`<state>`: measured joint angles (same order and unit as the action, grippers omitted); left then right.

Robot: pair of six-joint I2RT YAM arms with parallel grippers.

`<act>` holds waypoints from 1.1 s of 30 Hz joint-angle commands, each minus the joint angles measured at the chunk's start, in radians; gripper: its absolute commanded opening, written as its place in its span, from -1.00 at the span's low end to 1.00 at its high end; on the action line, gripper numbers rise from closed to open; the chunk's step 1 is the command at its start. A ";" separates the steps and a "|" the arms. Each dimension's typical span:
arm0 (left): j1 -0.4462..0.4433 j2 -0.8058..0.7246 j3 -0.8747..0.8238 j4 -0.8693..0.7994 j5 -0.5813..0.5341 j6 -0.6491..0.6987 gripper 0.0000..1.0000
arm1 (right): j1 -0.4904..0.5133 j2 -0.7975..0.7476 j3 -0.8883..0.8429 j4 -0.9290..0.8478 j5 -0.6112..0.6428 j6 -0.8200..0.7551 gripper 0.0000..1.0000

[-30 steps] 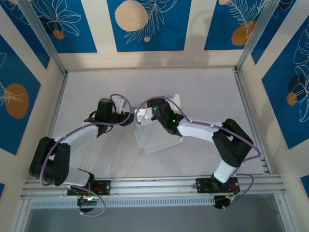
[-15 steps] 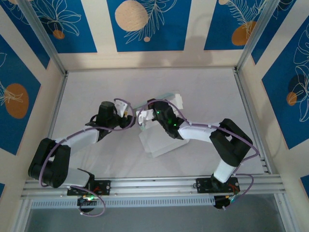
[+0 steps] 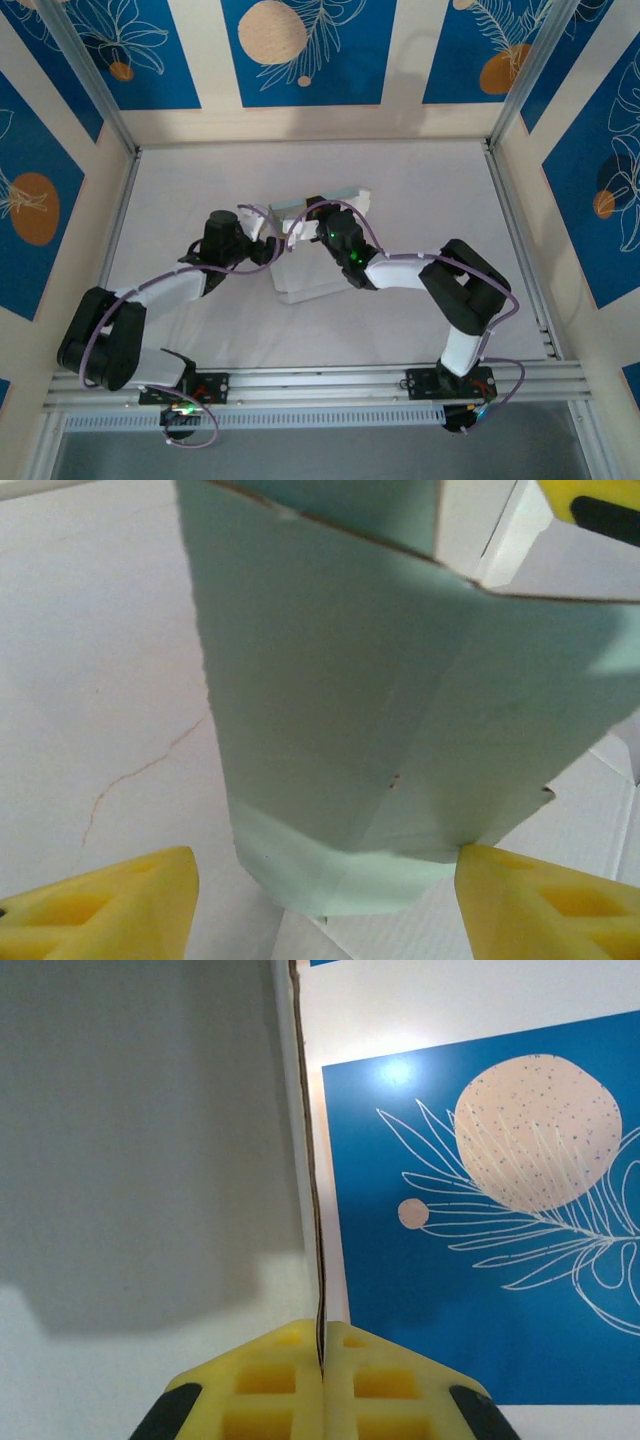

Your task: Fold the paper box

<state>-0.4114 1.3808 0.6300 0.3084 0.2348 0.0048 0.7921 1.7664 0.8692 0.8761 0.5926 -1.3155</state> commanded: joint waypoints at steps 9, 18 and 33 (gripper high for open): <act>-0.014 0.073 0.025 0.120 -0.094 0.090 0.24 | 0.023 -0.005 0.049 -0.037 -0.008 0.126 -1.00; -0.024 0.073 -0.008 0.277 -0.187 0.085 0.02 | 0.029 -0.038 0.076 -0.227 -0.031 0.191 -1.00; -0.056 0.093 -0.093 0.483 -0.305 0.066 -0.45 | 0.066 -0.037 0.123 -0.392 -0.007 0.223 -1.00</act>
<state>-0.4412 1.4689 0.5404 0.6670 -0.0200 0.0700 0.8223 1.7481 0.9737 0.5888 0.6075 -1.1355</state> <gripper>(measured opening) 0.279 0.066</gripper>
